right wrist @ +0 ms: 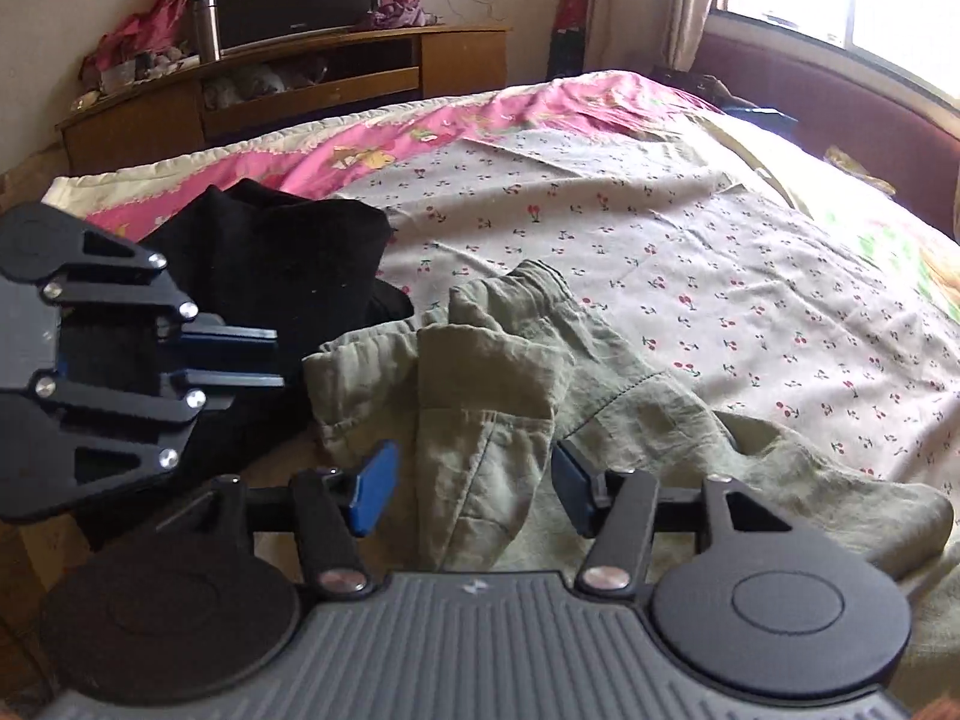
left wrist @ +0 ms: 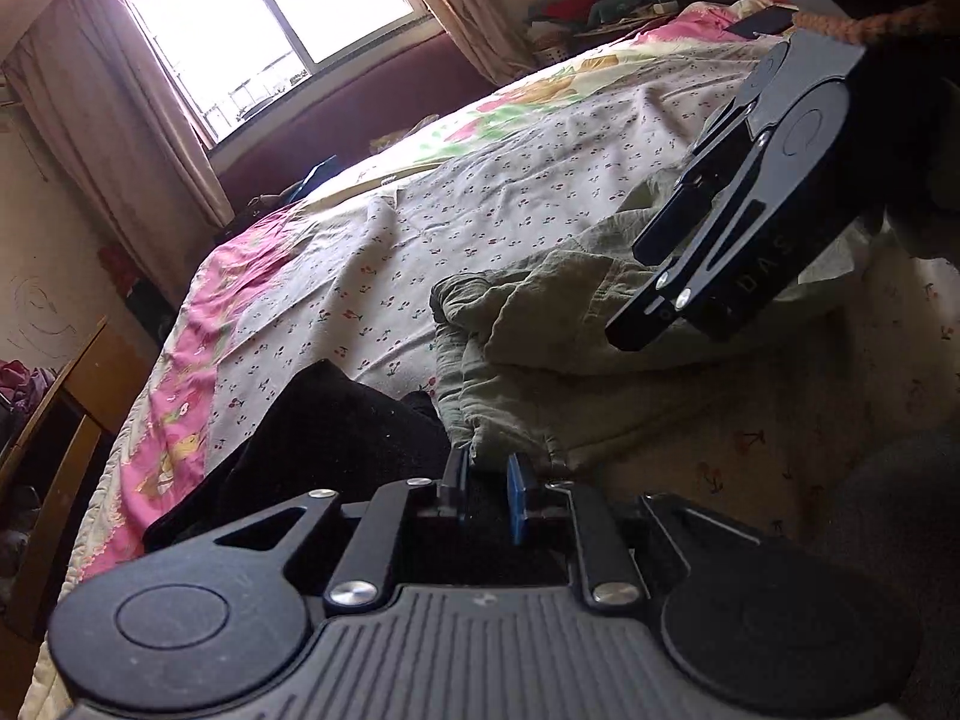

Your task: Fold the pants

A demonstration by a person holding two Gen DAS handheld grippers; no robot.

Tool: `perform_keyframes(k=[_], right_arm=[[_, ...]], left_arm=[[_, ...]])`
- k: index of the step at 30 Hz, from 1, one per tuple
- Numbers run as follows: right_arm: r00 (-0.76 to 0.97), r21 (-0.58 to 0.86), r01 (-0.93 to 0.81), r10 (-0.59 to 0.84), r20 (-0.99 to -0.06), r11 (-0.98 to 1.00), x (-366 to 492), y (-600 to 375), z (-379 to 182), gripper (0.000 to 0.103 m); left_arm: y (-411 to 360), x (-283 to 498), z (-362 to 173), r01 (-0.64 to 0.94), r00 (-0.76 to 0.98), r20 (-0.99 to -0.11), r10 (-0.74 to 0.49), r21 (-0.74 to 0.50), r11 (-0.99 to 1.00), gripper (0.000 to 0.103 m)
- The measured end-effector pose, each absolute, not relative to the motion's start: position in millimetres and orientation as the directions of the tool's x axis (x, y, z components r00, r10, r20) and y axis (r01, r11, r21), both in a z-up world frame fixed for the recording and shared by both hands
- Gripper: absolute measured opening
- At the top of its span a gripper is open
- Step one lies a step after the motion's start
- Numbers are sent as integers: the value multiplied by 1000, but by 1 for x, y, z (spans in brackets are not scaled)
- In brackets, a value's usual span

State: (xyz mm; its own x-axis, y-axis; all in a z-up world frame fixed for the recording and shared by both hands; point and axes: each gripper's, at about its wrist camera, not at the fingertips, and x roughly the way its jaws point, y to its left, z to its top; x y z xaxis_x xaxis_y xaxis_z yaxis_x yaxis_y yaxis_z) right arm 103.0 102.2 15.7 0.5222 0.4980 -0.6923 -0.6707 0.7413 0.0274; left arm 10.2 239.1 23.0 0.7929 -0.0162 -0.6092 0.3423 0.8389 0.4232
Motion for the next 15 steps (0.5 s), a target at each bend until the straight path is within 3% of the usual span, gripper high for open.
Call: perform_keyframes(k=[2,3,4,6,9,11,14,15], right_arm=[[497,129,-611,505,-706,781,122,100,7,58],[463,215,-571,527,-712,792,132,98,2,41],[436,284,-541,552,-710,792,139,97,0,7],[416,403,-489,613,-672,774,147,93,7,4],[556,344,-535,629,-544,771,135,92,46,4],[572,304,-578,642,-511,757,127,102,61,4],[490,218,-657,628,-604,721,111,136,38,5],[450,175,-689,605,-657,703,105,149,22,11]], left_arm=[[245,8,22,329,792,-610,-14,408,851,31],[248,7,23,321,793,-609,-13,400,859,31],[251,6,24,313,795,-606,-13,393,865,31],[256,4,27,298,805,-593,-8,391,871,31],[263,1,34,276,815,-580,-12,370,887,31],[268,-1,38,260,820,-572,-10,357,897,31],[273,-4,39,236,823,-569,9,356,904,31],[275,-5,40,232,820,-573,13,352,907,31]])
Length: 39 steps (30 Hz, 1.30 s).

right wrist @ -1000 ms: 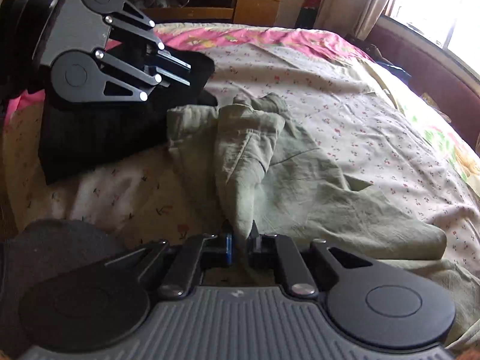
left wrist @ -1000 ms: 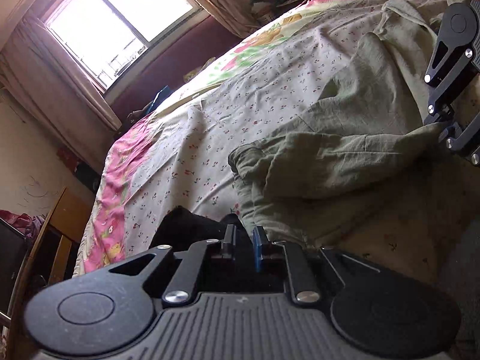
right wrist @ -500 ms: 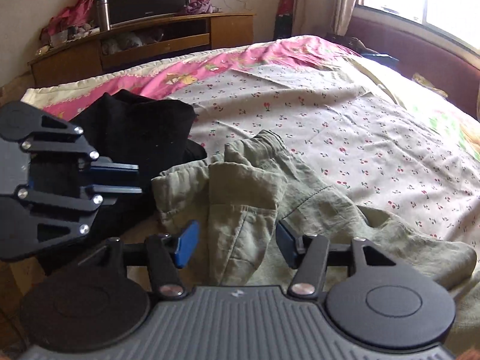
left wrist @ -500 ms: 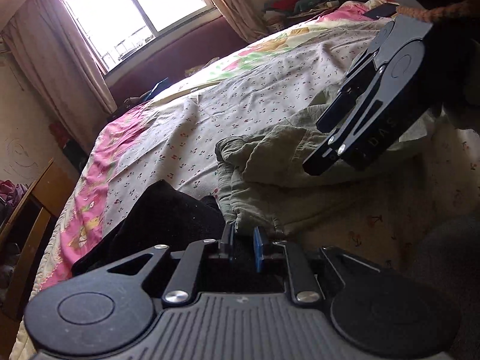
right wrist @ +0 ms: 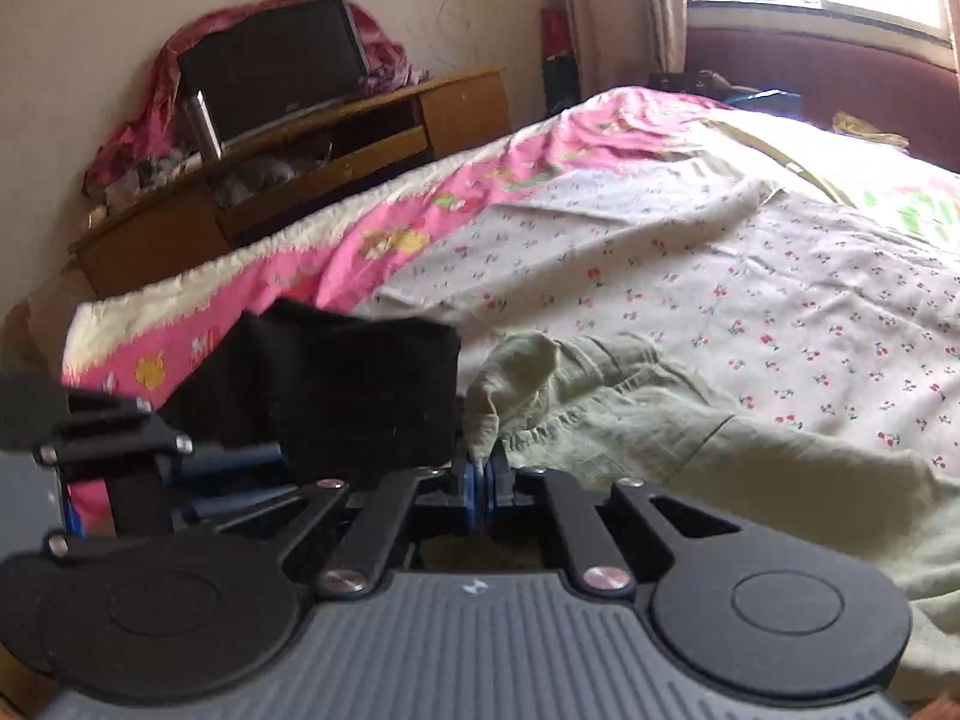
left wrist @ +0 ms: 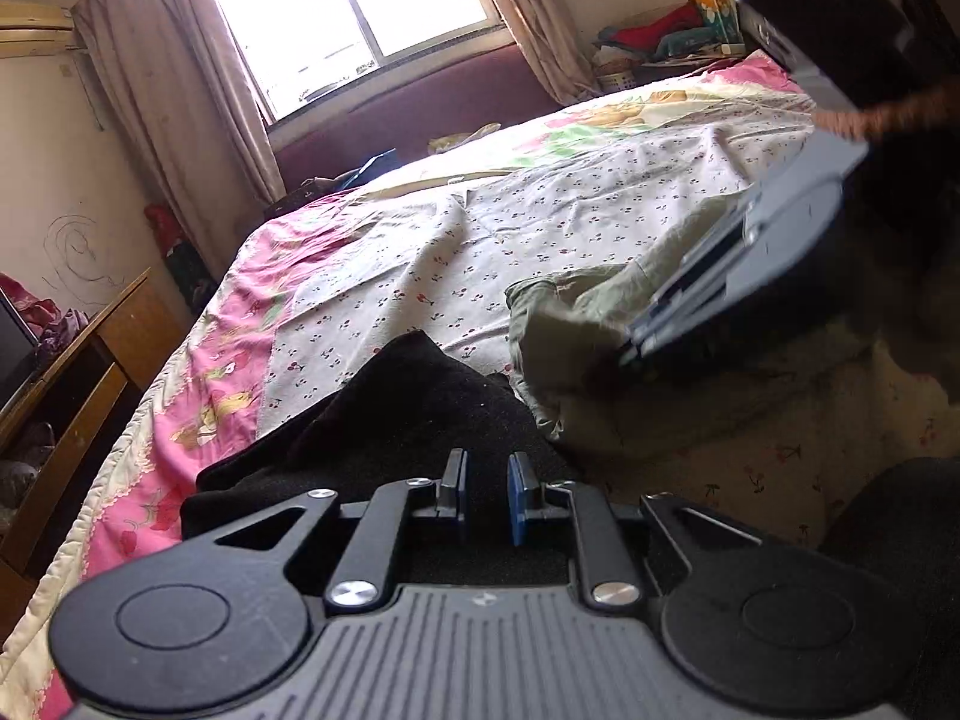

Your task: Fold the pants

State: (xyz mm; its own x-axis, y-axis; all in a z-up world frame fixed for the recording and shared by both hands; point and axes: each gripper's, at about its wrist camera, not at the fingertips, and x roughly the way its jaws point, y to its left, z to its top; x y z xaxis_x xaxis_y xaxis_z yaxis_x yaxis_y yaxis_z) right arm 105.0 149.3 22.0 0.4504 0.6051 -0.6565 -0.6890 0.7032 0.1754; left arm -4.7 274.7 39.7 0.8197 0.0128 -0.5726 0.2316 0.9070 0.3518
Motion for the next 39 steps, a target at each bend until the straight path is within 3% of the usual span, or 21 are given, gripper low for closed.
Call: perform_keyframes(k=[3,8,12,14,16,18,23,25,32,36,38,39], right_arm=[[421,108,-723,559,-714,683,89,164,-12,26],[472,192,-660,599,-647,726,82,120,15,31],[566,171,-560,525,-636,811,80,60,30,35],[610,161,-466,448,-653,870,84,23,30,35],[651,144,-348,350,-674,926,91,-20,27,35],[663,173,-217,275,-696,961,98,-69,26,35],[730,143,26,79,-679,989,126,-165,35,35],[748,121,114,-5,-664,986,152,-197,33,41],[720,53,356,-238,-652,933,251,-263,9,45],[667,70,405,-242,-705,912,282,-292,-20,44],[687,90,407,-240,-686,909,280,-300,-24,35],[696,99,412,-243,-676,906,276,-304,-23,19]], left_arm=[[271,-10,39,239,813,-582,13,355,904,31],[243,-7,50,291,842,-536,-62,354,889,31],[206,18,49,352,847,-508,-154,321,879,44],[191,40,34,384,810,-560,-173,284,879,44],[182,71,10,431,674,-716,-181,183,883,44],[174,80,-6,427,614,-775,-148,169,888,44],[135,74,21,434,696,-711,-99,306,847,44],[109,77,31,424,739,-668,-92,354,834,44],[1,113,25,582,700,-641,-316,255,772,46],[-43,121,10,659,626,-664,-410,169,733,46],[-52,120,5,674,615,-671,-414,176,718,46],[-54,120,5,679,615,-673,-412,186,710,46]])
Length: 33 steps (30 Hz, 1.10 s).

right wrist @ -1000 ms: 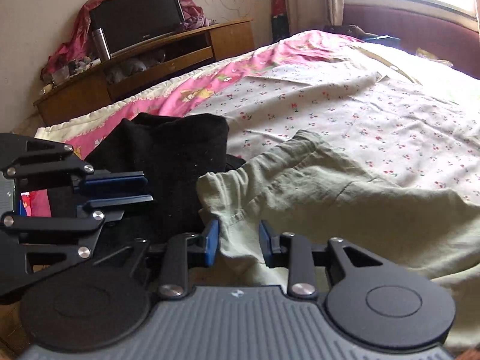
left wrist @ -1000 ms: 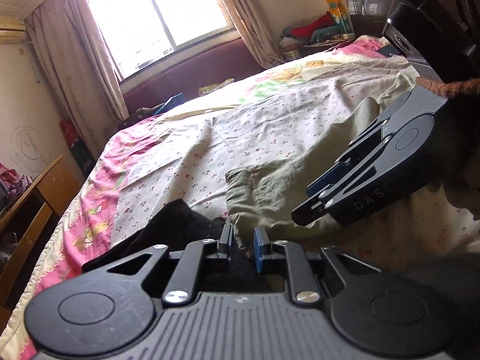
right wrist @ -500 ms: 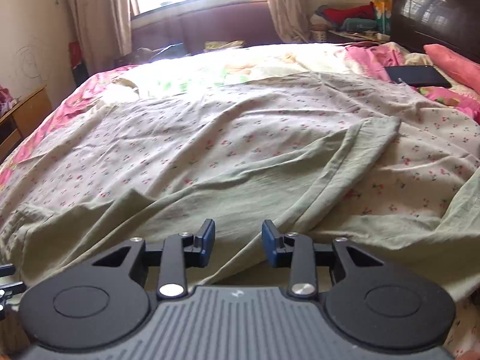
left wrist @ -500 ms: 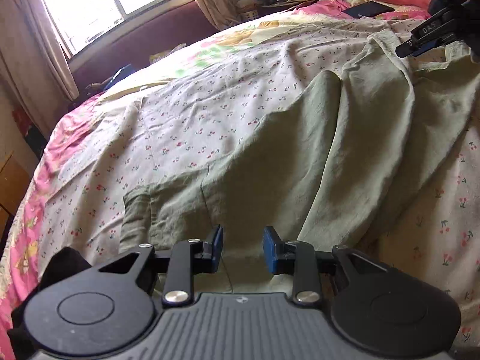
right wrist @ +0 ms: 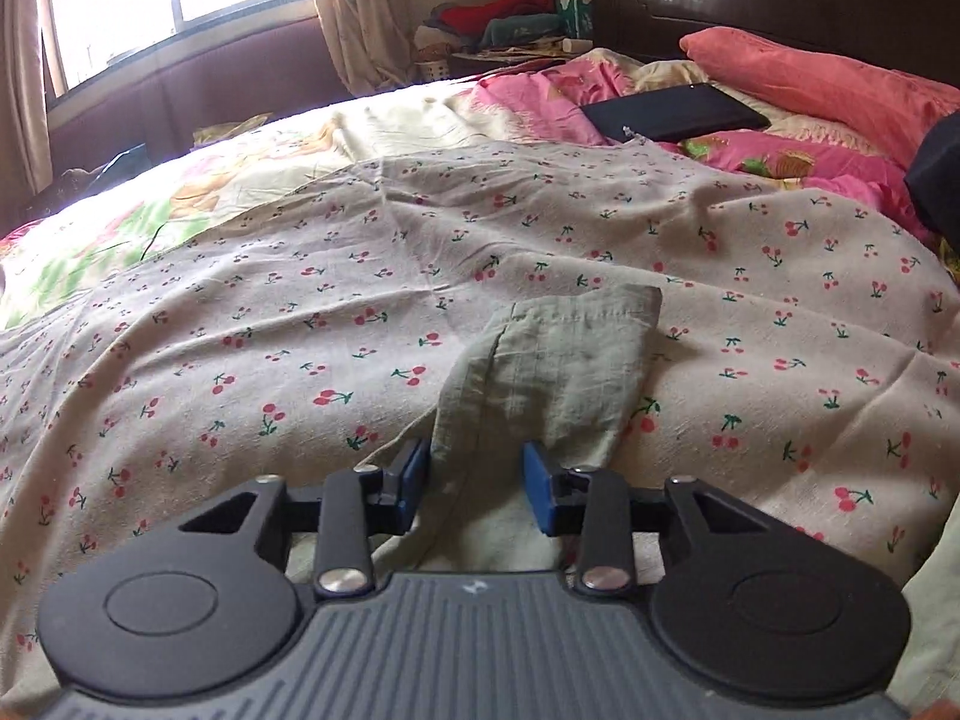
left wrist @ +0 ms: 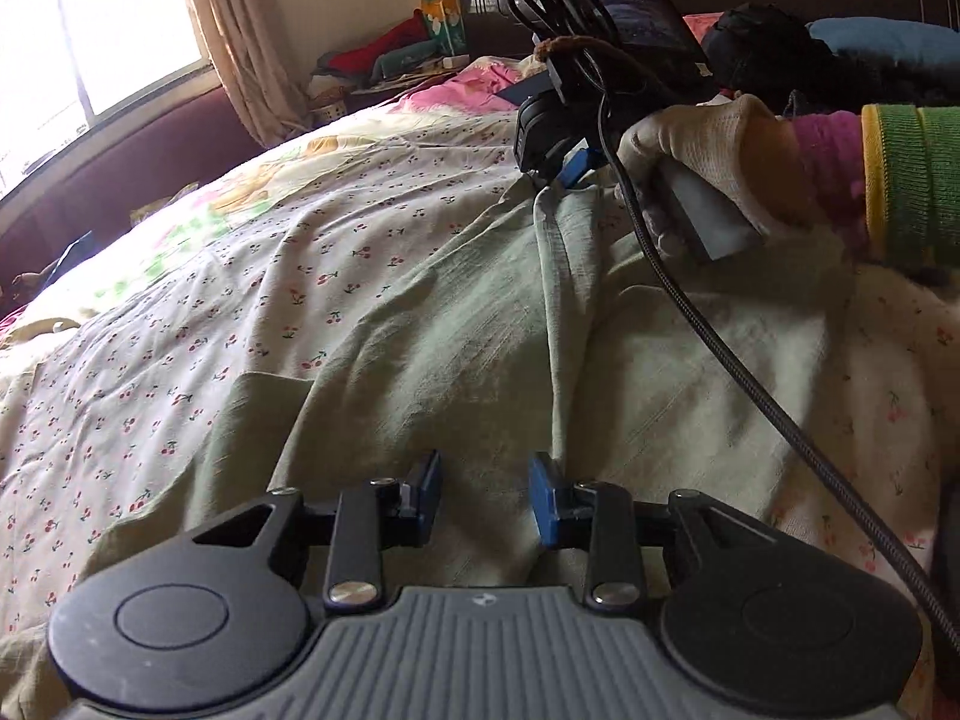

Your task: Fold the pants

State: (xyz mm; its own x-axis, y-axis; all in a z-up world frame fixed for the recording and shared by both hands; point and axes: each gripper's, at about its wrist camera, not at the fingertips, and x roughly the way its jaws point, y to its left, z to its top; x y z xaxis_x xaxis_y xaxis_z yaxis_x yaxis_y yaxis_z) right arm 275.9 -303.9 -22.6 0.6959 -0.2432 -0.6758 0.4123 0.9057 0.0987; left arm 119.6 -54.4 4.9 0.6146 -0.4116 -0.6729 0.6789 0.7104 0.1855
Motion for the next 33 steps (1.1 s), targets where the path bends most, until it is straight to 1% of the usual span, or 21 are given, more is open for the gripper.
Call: perform_keyframes(k=[1,2,5,8,9,13,14,16,20,22,25,27,29,31,33], right_arm=[[707,127,408,-225,-670,904,270,-308,-19,5],[723,173,394,-188,-664,902,263,-314,-16,4],[753,248,388,-150,-640,888,243,-327,-6,3],[819,398,347,-68,-569,849,213,-343,10,3],[824,409,335,-53,-564,849,208,-345,13,3],[800,366,331,-53,-597,870,207,-347,9,3],[799,386,341,-48,-600,858,207,-350,6,3],[822,457,348,-32,-569,818,205,-358,3,3],[827,479,355,-30,-562,803,206,-364,4,3],[844,485,323,-16,-536,813,199,-364,8,3],[894,592,283,16,-448,755,172,-380,24,3],[922,660,277,1,-388,698,140,-394,37,3],[935,687,281,-32,-352,670,104,-404,41,3],[933,694,307,-63,-354,652,77,-412,35,3],[903,673,372,-83,-421,639,64,-420,20,3]], left_arm=[[-55,119,5,682,615,-674,-410,194,705,46],[-55,119,6,683,615,-675,-407,198,703,46],[-56,119,8,679,616,-681,-396,203,706,46],[-59,116,11,683,621,-679,-392,223,696,46],[-62,115,10,686,619,-681,-391,226,691,46],[-71,117,8,690,599,-697,-395,197,697,46],[-74,118,10,689,600,-694,-397,197,697,46],[-81,119,12,687,608,-689,-394,208,696,46],[-94,124,11,698,609,-689,-392,231,678,46],[-100,124,10,703,612,-687,-392,246,667,46],[-108,123,14,710,614,-678,-404,250,659,46],[-111,118,18,721,610,-667,-428,244,649,46],[-115,111,19,731,611,-654,-447,249,635,46],[-119,105,15,747,595,-661,-456,246,618,46],[-125,101,8,757,583,-679,-445,257,600,46]])
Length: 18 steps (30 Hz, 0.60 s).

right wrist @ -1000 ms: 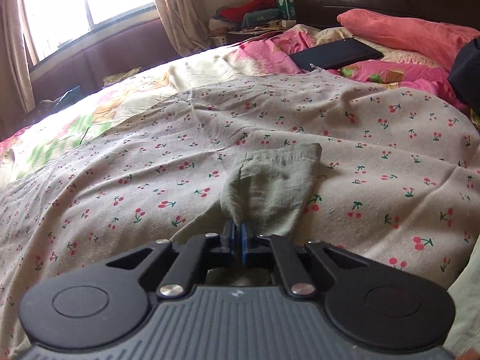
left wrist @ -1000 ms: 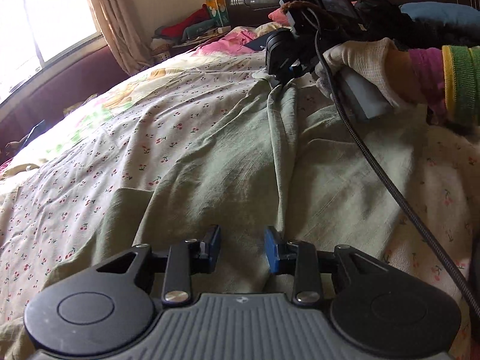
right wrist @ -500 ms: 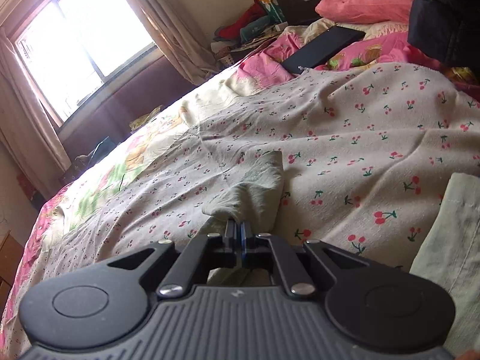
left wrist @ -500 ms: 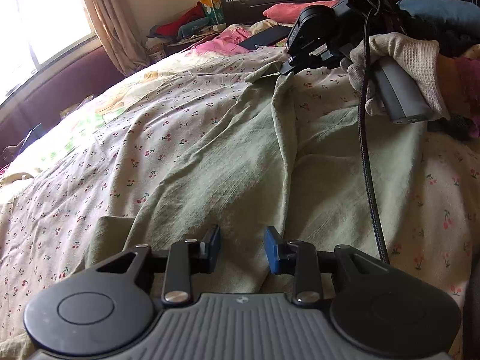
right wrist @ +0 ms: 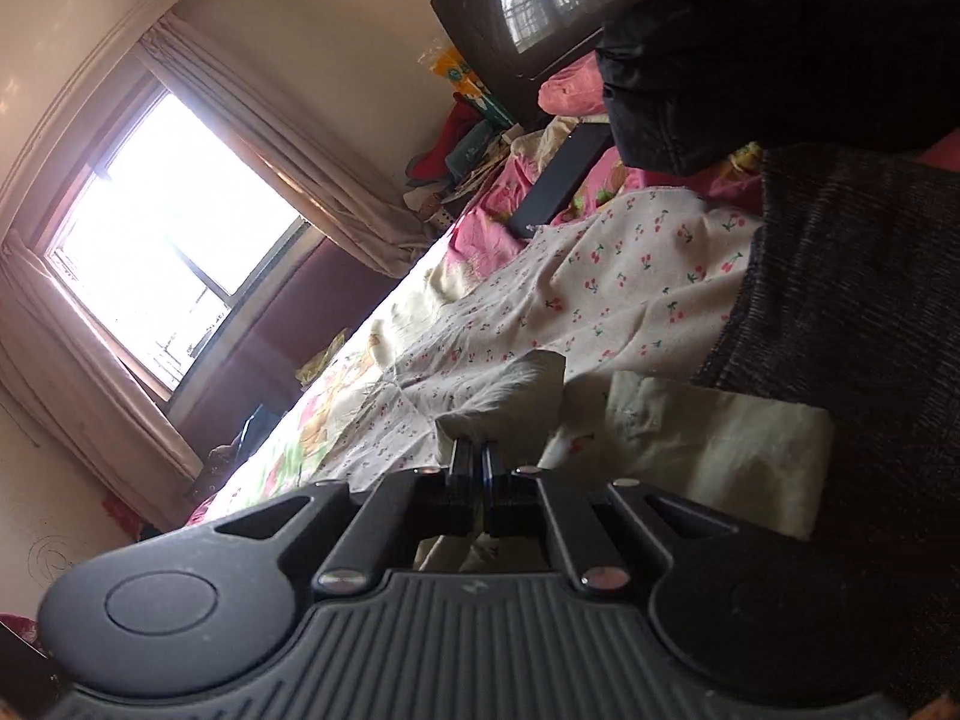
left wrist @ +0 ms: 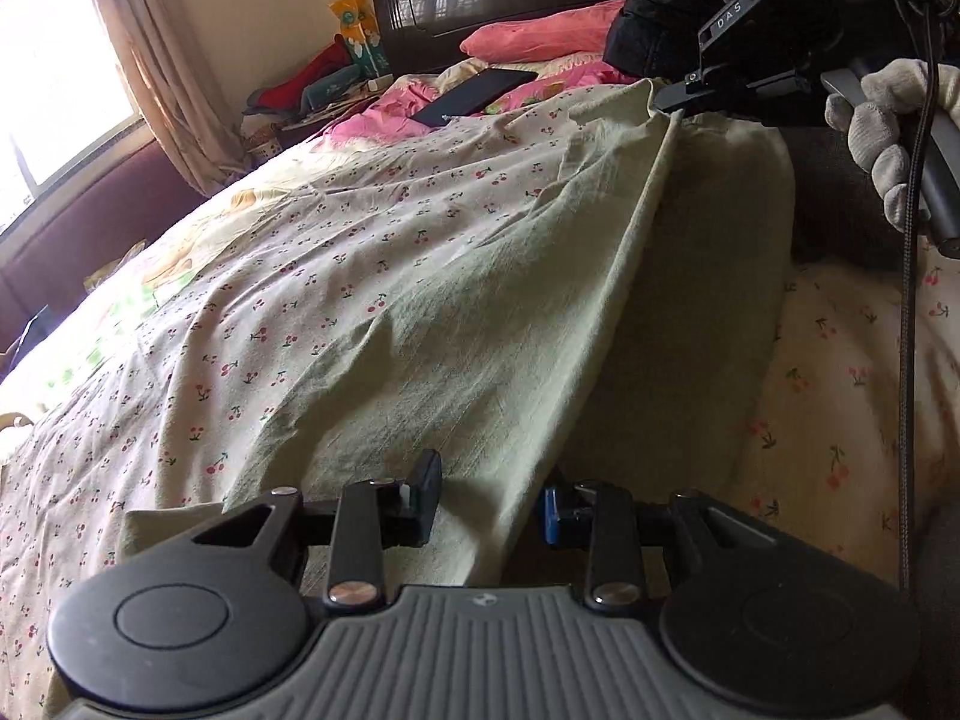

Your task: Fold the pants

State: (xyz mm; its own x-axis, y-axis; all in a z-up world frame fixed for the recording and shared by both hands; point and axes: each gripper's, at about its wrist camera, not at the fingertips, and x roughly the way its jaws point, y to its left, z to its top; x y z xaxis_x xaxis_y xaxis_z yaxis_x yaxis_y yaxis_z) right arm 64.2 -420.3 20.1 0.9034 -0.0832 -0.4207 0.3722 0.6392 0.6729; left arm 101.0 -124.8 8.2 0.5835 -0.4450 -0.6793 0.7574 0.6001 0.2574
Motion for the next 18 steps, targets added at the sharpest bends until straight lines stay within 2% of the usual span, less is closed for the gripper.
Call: perform_keyframes(k=[2,5,7,10,12,15,16,18], right_arm=[[873,669,421,-73,-482,612,59,-425,4,4],[856,676,444,-56,-513,588,60,-428,-9,10],[866,694,432,-52,-497,576,66,-433,-12,13],[869,704,443,-72,-490,555,78,-440,-13,24],[866,688,450,-91,-492,569,87,-442,-10,24],[850,635,481,-144,-507,605,96,-442,-3,19],[851,642,479,-139,-506,599,97,-443,-1,5],[881,688,433,-110,-461,583,87,-445,9,3]], left_arm=[[-129,96,5,764,581,-685,-440,272,585,46],[-131,91,6,773,574,-690,-440,280,570,46],[-133,90,5,772,576,-692,-435,286,568,46],[-137,90,6,772,581,-686,-438,293,564,46],[-138,89,5,776,578,-686,-442,293,559,46],[-142,88,3,772,584,-686,-435,302,560,46],[-141,88,4,770,585,-684,-437,299,563,46],[-138,88,9,766,591,-673,-444,296,571,46]])
